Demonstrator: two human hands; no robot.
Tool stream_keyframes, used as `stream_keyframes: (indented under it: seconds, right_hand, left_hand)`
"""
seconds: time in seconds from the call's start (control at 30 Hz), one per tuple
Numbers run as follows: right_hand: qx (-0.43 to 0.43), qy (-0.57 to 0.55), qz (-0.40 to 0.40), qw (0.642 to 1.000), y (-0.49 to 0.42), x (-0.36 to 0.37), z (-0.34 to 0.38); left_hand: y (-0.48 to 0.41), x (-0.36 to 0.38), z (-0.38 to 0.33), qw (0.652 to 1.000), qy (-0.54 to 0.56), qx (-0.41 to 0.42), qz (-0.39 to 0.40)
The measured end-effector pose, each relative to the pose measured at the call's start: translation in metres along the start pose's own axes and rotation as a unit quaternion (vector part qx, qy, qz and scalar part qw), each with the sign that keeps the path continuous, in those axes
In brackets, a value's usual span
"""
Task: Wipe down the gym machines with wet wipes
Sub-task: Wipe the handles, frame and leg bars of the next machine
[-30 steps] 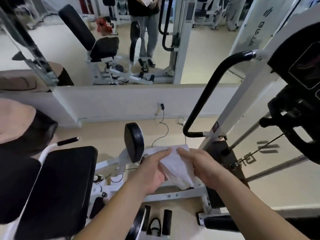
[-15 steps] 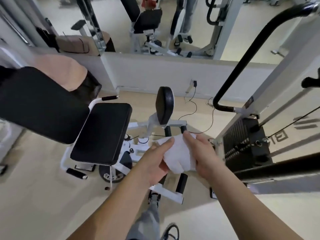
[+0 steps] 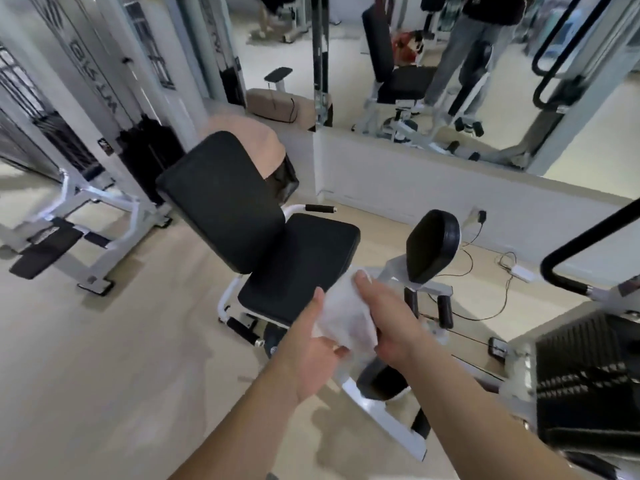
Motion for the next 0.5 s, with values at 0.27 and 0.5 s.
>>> stream_keyframes:
  seconds: [0.27, 0.5]
  right_hand:
    - [-0.004, 0.106, -0.055, 0.993, -0.069, 0.139, 0.007]
    - [0.011, 0.165, -0.14, 0.976, -0.104, 0.171, -0.003]
  left_hand:
    - [-0.038, -0.094, -0.142, 0.993, -0.09, -0.004, -0.077]
    - [-0.051, -0.128, -0.196, 0.991, -0.097, -0.036, -0.081]
Point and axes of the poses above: each hand's wrist, its own y-axis away from the middle knuckle, its own x-axis out of the palm, z = x × y, the point moved 3 cm from there along -y, towards the middle knuckle, and after that the axes turned 6 degrees about y, right-handed, at the moved point
